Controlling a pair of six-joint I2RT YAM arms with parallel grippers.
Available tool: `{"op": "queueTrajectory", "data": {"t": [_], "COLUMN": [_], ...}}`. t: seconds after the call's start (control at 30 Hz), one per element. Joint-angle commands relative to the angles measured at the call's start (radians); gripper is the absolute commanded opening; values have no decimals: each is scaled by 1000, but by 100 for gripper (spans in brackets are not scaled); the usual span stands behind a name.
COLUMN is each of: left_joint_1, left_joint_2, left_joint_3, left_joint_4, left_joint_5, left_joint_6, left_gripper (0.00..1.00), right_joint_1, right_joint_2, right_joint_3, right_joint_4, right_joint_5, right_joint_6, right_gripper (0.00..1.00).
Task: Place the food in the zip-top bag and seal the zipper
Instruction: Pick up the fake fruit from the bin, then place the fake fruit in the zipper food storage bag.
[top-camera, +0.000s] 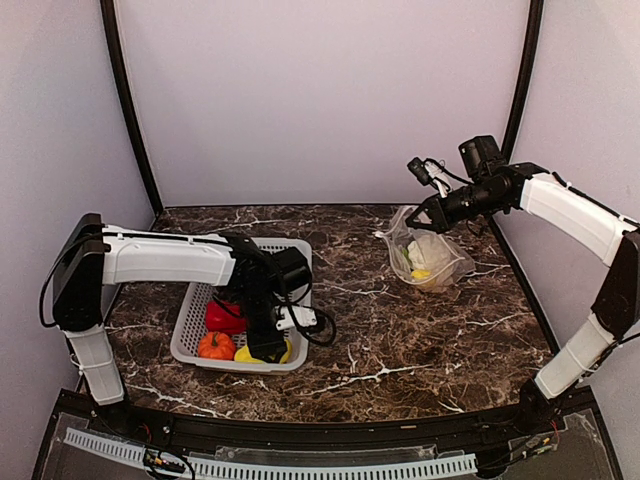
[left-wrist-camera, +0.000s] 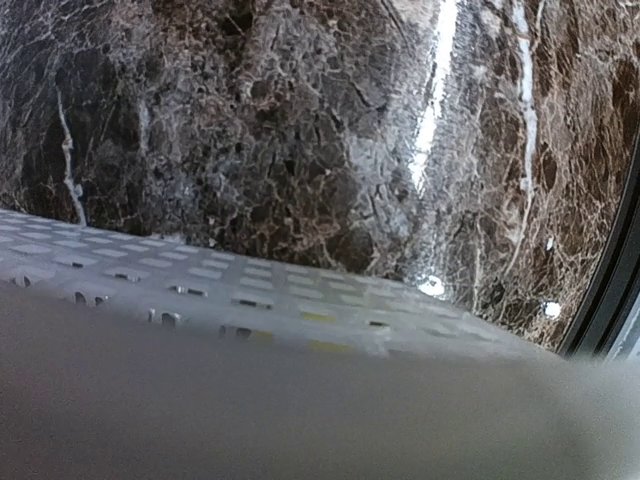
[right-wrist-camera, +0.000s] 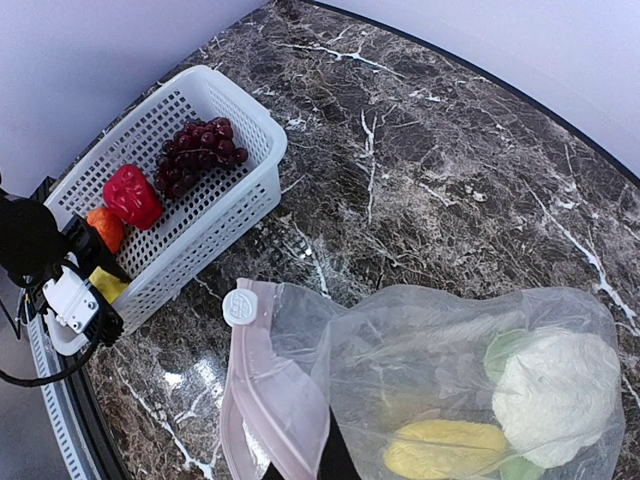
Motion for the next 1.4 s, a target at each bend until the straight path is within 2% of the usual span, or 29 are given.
{"op": "queueTrajectory", "data": {"t": [0.0, 0.03, 0.43, 0.6, 0.77, 1.0, 1.23, 1.37], "left_joint_1": [8, 9, 10, 10, 10, 10, 2, -37], "left_joint_2": [28, 25, -47, -107, -174, -324, -447, -453], "left_joint_3": [16, 20, 88, 120, 158, 138, 65, 20], "left_joint_4": [-80, -90, -148, -140, -37, 227, 583, 868], "left_joint_5": [33, 32, 13, -58, -122, -182, 13, 68], "left_joint_6": [17, 17, -7, -14, -39, -38, -86, -126], "left_gripper": [52, 47, 31, 31, 31, 31, 33, 31], "right_joint_1": [8, 8, 9, 9, 10, 25, 95, 129], "right_joint_2": [-11, -13, -10, -15, -11, -9, 45, 65], "right_joint_3": [-2, -3, 0, -2, 7, 53, 160, 217], "right_joint_4": [30, 30, 30, 30, 23, -15, -112, -158], "right_joint_5": [-5, -3, 4, 13, 18, 20, 36, 39], "right_joint_6": [-7, -7, -6, -7, -6, -8, -25, -27], "right_gripper": [0, 0, 0, 0, 0, 0, 0, 0]}}
